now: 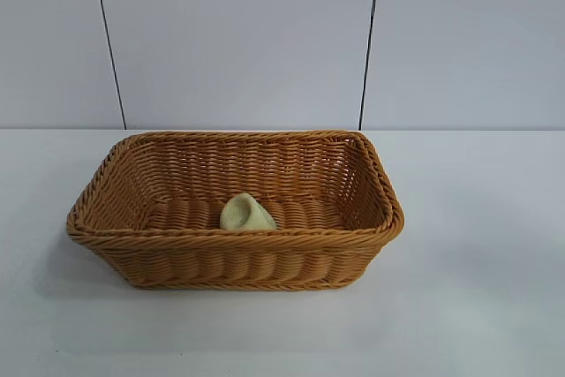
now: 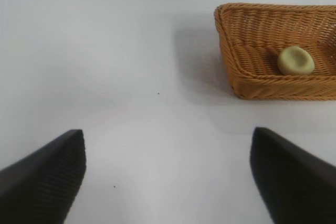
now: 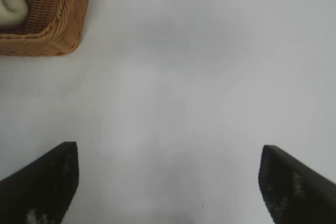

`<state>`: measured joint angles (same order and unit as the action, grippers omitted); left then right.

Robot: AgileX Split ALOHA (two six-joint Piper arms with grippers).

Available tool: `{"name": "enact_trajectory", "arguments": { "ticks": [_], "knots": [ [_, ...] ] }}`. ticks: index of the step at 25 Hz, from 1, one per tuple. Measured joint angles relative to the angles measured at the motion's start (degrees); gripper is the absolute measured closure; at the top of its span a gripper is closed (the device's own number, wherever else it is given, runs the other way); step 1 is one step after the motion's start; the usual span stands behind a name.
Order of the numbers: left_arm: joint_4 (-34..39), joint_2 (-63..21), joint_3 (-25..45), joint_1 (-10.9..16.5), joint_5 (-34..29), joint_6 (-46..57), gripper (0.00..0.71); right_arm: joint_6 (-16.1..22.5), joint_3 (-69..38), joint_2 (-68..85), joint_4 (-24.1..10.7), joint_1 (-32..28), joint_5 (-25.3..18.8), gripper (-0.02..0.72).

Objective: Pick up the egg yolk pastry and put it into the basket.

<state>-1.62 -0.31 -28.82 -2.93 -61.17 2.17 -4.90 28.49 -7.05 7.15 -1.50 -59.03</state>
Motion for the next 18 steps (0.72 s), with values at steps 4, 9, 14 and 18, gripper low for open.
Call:
{"name": "enact_trajectory", "arguments": {
  "ticks": [4,9,14,18],
  "knots": [
    [0.0,0.0,0.0,0.0,0.0,0.0,0.095,0.0,0.0,5.9,0.1,0.0,0.0,0.041],
    [0.0,0.0,0.0,0.0,0.0,0.0,0.095,0.0,-0.1,7.3,0.4,0.4,-0.1,0.041],
    [0.0,0.0,0.0,0.0,0.0,0.0,0.095,0.0,-0.1,7.3,1.2,1.4,-0.1,0.041],
    [0.0,0.0,0.0,0.0,0.0,0.0,0.095,0.0,-0.1,7.3,1.5,1.4,-0.1,0.041]
  ]
}}
